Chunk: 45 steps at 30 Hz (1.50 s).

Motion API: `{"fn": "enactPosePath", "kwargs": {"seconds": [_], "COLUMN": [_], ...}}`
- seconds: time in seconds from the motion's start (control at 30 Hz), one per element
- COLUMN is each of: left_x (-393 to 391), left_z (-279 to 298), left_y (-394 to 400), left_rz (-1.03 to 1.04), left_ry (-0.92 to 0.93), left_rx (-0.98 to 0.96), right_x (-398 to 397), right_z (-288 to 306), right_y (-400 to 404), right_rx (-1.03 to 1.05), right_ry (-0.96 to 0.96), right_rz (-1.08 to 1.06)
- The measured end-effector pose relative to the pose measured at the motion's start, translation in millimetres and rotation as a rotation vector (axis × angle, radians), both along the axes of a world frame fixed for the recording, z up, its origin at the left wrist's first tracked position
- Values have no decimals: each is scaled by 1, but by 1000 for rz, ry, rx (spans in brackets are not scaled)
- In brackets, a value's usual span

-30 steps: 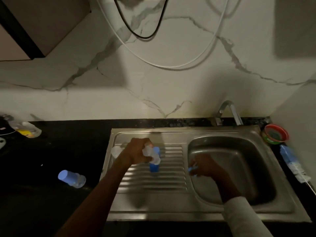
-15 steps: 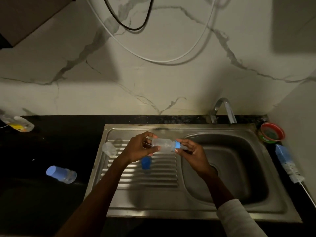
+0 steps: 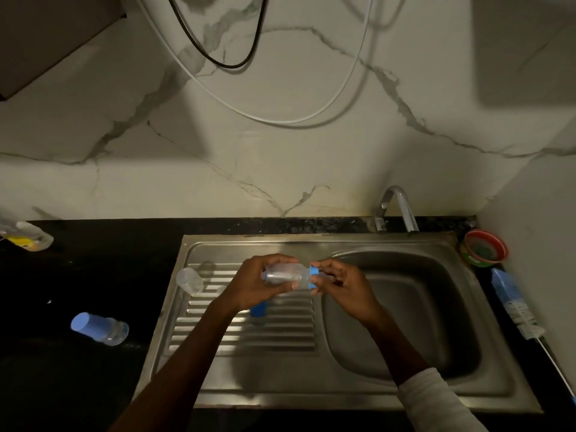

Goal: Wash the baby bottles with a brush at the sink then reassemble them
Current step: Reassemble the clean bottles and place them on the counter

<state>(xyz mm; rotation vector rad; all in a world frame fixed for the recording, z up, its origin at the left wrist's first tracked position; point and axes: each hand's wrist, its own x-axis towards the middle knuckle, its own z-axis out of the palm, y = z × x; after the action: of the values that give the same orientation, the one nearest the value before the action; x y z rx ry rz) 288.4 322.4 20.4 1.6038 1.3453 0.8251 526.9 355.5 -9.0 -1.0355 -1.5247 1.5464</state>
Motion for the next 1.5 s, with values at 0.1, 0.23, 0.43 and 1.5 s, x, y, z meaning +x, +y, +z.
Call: {"fn": "enactPosePath", "kwargs": {"seconds": [0.1,0.23,0.43,1.5], "left_x": [7,2,-1,-38], "left_z": [1,-1,-6,-30], "left_y": [-1,2,-4,-25], "left_rz": [2,19,33,81], "left_ry": [-25,-8,-33,73], "left_rx": [99,116,68,74], "right_x": [-12,-9,-4,-51], "right_z": [4,11,17,2], "right_y": [-2,1,-5,-4], "right_rx": [-222,-349,-316,-205], "right_ry": [-98,-88,-126,-326], "right_rz": [-68,31,136,99]}}
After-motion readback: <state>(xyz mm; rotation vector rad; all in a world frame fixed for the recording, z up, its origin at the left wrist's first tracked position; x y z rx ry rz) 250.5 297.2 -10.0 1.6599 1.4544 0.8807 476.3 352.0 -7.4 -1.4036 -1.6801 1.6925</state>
